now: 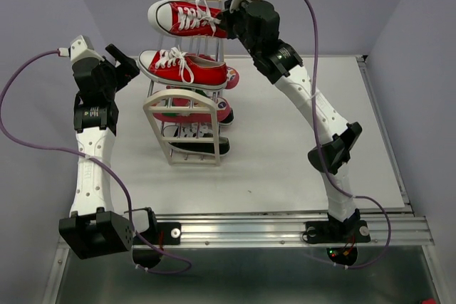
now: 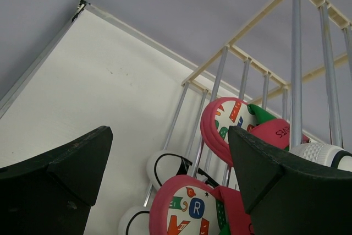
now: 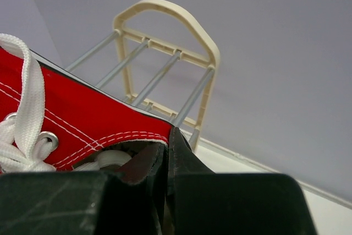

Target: Place and organize the shoes onto the shoe shelf

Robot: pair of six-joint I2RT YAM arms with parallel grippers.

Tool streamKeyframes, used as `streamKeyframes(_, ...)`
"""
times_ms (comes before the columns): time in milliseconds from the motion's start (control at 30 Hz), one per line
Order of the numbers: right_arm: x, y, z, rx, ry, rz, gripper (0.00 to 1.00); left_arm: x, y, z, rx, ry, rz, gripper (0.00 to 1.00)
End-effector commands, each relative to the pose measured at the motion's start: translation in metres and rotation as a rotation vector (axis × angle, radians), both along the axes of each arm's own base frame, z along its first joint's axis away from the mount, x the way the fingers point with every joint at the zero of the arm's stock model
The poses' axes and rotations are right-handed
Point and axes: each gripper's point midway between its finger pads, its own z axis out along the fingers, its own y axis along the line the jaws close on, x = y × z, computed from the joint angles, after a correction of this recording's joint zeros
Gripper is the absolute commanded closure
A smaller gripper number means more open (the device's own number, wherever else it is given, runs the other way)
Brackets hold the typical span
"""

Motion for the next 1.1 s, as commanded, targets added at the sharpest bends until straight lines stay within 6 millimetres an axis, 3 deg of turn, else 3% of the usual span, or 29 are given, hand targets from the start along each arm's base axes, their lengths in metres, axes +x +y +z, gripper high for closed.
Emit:
streamKeyframes(0, -0.045, -0.007, 0.114, 0.249, -0.225, 0.114, 0.99, 0.003, -0.002, 0.032, 0.024, -0.090, -0.017, 0.02)
streamKeyframes(267, -0.025, 0.019, 0.064, 0.244, -0.101, 0.145, 0.99, 0.000, -0.003, 0.033, 0.015, -0.094, -0.017, 0.02)
streamKeyframes(633, -0.001, 0.026, 0.025, 0.224, -0.033, 0.080, 0.92, 0.000, -0.005, 0.032, 0.012, -0.093, -0.013, 0.02)
streamKeyframes(933, -0.007, 0.035, 0.021, 0.215, -0.016, 0.140, 0.48, 0.001, -0.006, 0.030, 0.013, -0.087, -0.016, 0.02)
streamKeyframes(1067, -0.008, 0.036, 0.022, 0.228, -0.012, 0.149, 0.49, 0.000, -0.006, 0.031, 0.012, -0.088, -0.015, 0.02)
